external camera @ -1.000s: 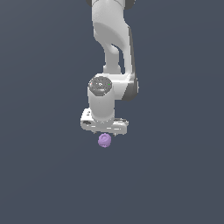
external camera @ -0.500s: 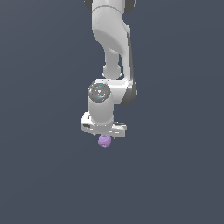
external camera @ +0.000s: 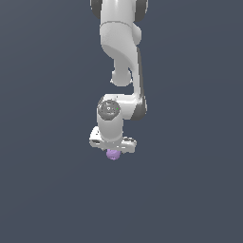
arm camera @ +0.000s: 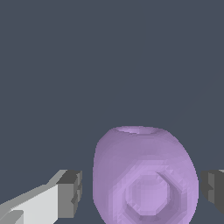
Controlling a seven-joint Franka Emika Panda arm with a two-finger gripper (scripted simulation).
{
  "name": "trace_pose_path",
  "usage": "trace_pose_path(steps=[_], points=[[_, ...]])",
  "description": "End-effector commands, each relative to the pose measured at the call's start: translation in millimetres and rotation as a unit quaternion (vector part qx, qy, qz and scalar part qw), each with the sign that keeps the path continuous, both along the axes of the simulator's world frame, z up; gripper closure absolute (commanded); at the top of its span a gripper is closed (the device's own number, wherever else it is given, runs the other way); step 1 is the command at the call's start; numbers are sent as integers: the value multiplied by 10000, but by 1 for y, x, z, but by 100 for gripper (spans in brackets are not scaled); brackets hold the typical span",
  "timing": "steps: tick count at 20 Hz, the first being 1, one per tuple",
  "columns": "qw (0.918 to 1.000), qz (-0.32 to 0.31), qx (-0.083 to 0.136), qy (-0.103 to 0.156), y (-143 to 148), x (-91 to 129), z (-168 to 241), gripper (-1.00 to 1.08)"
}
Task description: Pick up the object and move it to a goal position.
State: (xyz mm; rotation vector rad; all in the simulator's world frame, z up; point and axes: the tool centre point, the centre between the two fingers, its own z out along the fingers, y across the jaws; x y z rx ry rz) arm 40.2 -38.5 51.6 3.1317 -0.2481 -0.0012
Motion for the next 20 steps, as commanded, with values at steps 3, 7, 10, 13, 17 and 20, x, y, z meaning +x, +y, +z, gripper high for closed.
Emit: trace_pose_path(steps=[3, 7, 10, 13, 17, 20], points=[[10000, -1, 0, -4, 0, 1, -12, -92], [10000, -1, 0, -4, 0, 1, -12, 108], [10000, -1, 0, -4, 0, 1, -12, 108], [10000, -1, 0, -4, 0, 1, -12, 108], [10000, -1, 0, -6, 0, 2, -12, 108], [10000, -1, 0, -6, -1, 1, -7, 108]])
